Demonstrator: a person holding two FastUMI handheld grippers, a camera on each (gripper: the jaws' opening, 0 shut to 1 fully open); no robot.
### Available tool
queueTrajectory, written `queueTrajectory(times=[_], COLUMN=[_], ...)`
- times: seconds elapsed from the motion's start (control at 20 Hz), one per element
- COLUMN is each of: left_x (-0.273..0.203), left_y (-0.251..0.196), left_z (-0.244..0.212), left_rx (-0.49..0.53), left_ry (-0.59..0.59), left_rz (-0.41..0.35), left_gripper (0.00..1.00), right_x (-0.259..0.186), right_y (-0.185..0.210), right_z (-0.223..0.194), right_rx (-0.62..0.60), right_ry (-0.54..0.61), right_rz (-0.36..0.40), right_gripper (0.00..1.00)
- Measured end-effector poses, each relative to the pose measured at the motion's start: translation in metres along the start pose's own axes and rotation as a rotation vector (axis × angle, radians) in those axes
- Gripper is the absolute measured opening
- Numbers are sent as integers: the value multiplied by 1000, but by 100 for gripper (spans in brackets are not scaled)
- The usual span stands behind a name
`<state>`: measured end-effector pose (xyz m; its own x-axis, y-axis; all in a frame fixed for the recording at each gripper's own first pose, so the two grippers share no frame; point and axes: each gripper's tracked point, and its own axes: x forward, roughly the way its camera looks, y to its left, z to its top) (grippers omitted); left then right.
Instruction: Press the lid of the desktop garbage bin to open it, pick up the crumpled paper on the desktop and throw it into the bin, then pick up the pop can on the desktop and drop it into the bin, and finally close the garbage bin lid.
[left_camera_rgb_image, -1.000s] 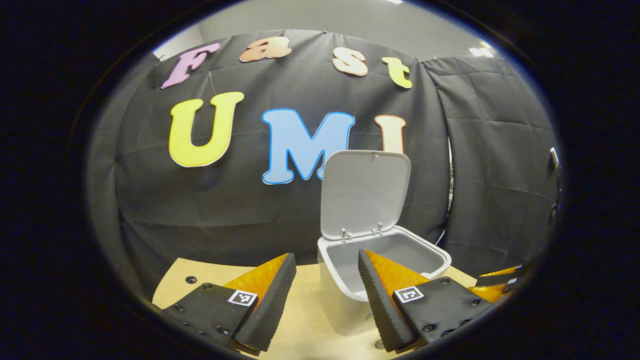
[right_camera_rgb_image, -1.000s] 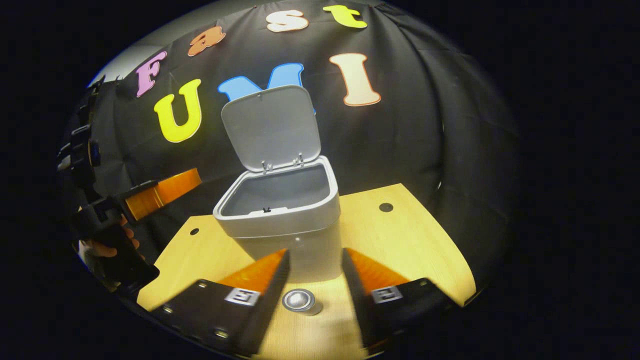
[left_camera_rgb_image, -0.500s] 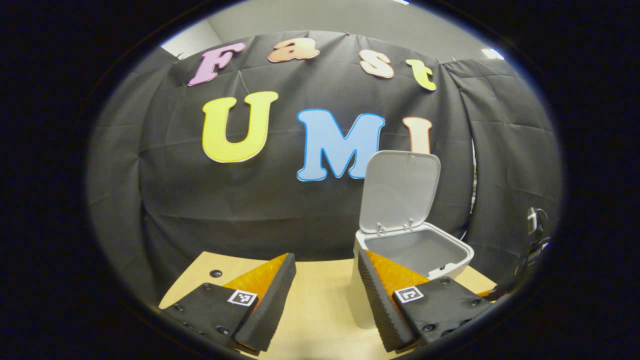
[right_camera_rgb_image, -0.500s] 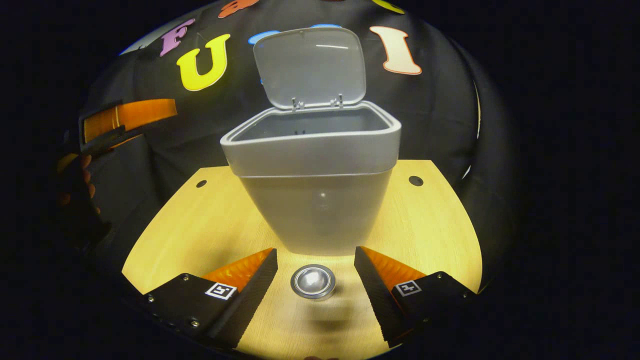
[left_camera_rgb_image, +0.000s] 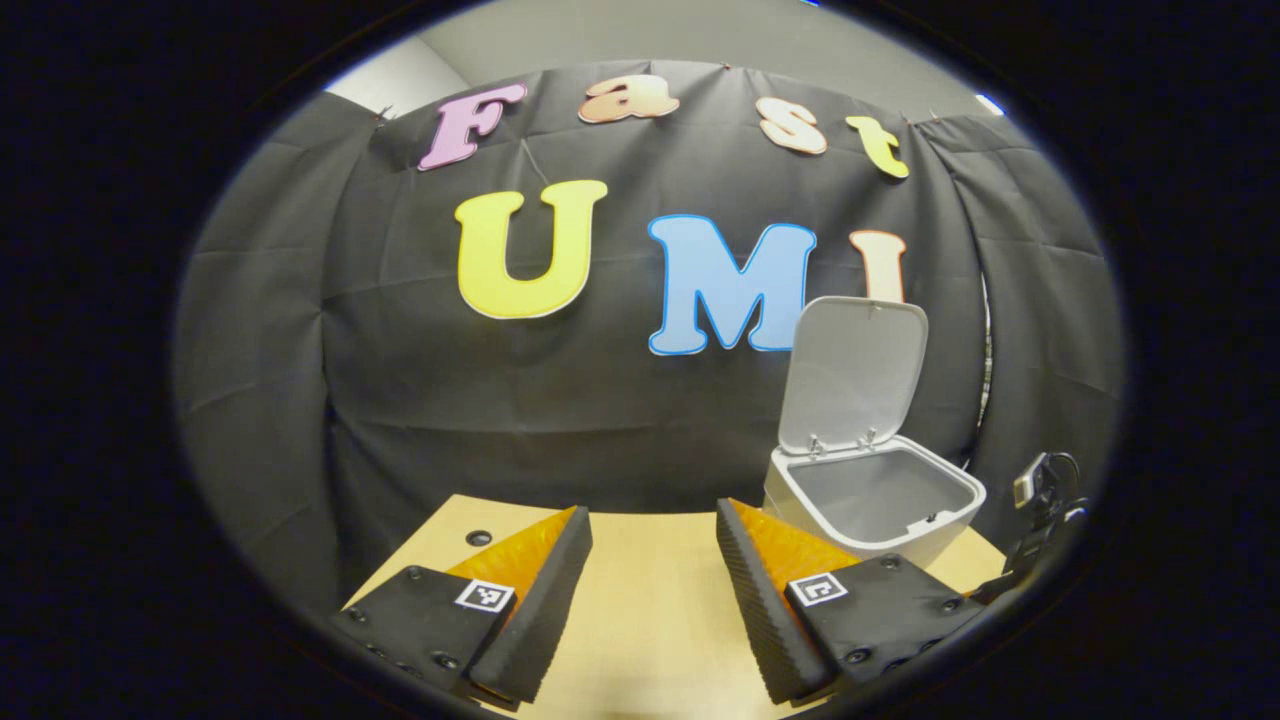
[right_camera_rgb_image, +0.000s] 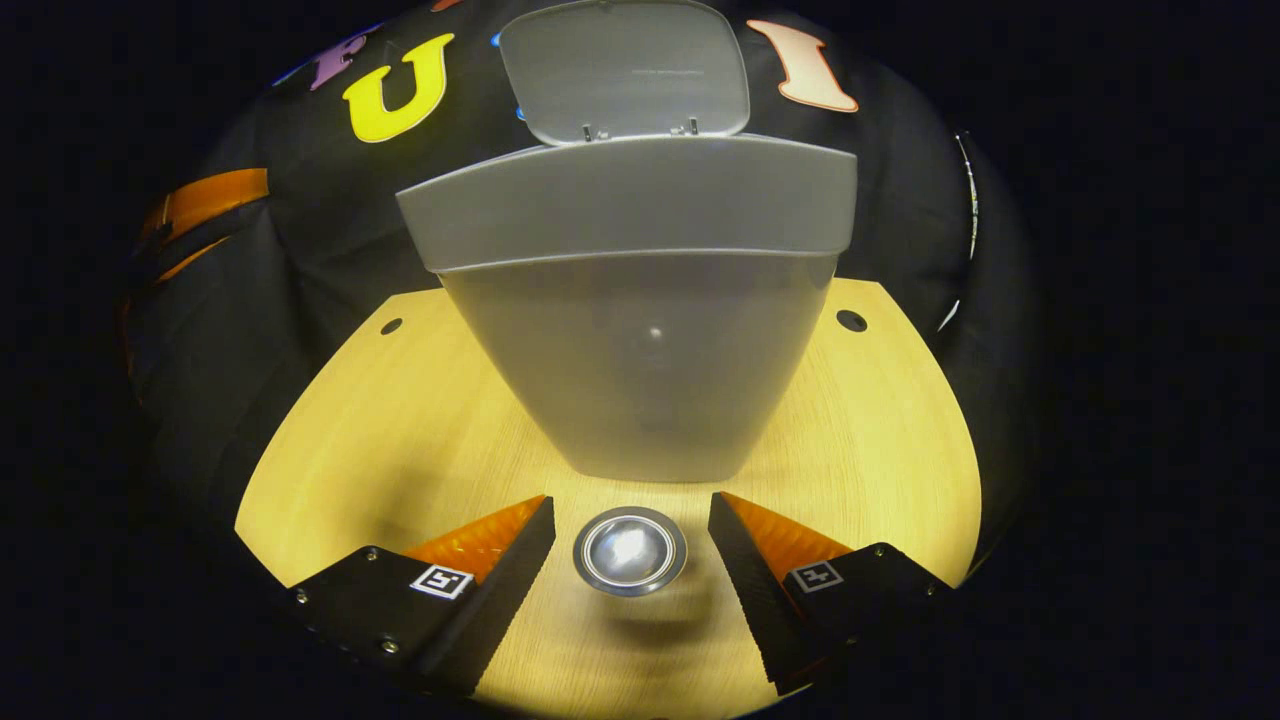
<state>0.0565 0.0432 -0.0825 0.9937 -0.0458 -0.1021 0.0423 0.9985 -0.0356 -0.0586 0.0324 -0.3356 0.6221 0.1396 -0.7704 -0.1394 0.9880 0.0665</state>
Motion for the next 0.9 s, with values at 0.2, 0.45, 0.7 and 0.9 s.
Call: queueTrajectory(times=[0.2,0.45,0.7,0.9], left_x=[0,3,4,4], left_y=[-3,-8,-10,-10], left_z=[-3,-7,-11,-13], left_rx=[-6,-18,-37,-40], left_ry=[6,11,23,25], left_rz=[5,1,-3,-6], left_gripper=[77,77,77,77], right_x=[5,9,8,-1], right_y=[4,8,9,10], right_z=[-10,-21,-20,-7], right_rx=[-17,-49,-63,-78], right_ry=[36,85,87,26], right_rz=[18,40,48,27], right_gripper=[99,89,82,70])
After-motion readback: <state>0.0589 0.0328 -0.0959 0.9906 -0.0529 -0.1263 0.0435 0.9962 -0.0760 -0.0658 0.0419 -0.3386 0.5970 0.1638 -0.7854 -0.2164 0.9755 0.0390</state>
